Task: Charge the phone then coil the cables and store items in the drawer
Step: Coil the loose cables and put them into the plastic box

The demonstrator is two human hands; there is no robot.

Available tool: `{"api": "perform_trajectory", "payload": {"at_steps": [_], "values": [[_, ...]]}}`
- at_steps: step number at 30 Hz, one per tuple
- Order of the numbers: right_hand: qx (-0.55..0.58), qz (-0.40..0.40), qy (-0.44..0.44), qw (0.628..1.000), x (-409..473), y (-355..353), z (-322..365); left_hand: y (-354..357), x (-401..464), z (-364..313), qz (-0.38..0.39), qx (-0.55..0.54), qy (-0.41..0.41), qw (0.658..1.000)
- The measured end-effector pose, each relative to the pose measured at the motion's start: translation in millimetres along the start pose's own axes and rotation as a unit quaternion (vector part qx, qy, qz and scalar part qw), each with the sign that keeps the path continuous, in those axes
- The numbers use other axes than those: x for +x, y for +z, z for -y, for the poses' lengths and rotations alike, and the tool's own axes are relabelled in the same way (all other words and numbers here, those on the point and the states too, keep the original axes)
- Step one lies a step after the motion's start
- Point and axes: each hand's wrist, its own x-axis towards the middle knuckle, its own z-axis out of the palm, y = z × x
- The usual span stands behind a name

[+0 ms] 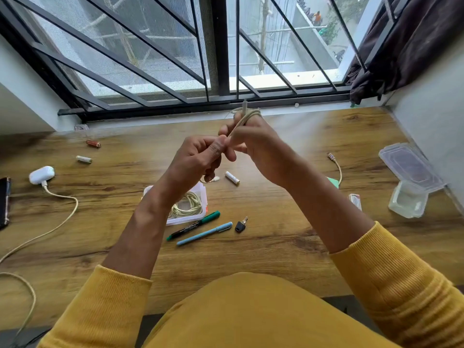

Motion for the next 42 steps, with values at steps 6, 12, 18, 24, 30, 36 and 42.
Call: {"api": "perform_trajectory", "payload": {"at_steps": [6,12,18,24,30,36,42], "values": [[0.305,0.018,-0.028,0.952,-0.3,-16.1,15.3,2.1,-6.2,18.1,0.001,0.011,-0.030,0.999],[0.305,0.091,-0.008,0.948,-8.4,-11.2,20.4,-6.5,-3.4,28.3,-0.007,0.039,-0.012,0.999],[0.134,0.219,0.013,0.966,-14.5,-3.2,23.8,-39.8,18.3,24.8,-0.013,0.163,-0.021,0.986],[-0.044,0.335,0.070,0.939,-18.2,6.8,11.8,-60.6,23.6,8.2,0.044,0.211,-0.077,0.973],[-0.256,0.252,0.165,0.919,-16.4,10.1,-13.2,-62.8,16.0,-16.5,-0.028,0.259,-0.024,0.965],[-0.253,0.206,0.196,0.925,-13.9,9.1,-21.0,-48.1,2.6,-12.8,-0.051,0.138,0.028,0.989],[-0.134,0.131,0.160,0.969,-10.1,2.2,-21.5,-18.5,-10.0,2.6,-0.100,0.086,0.069,0.989]]}}
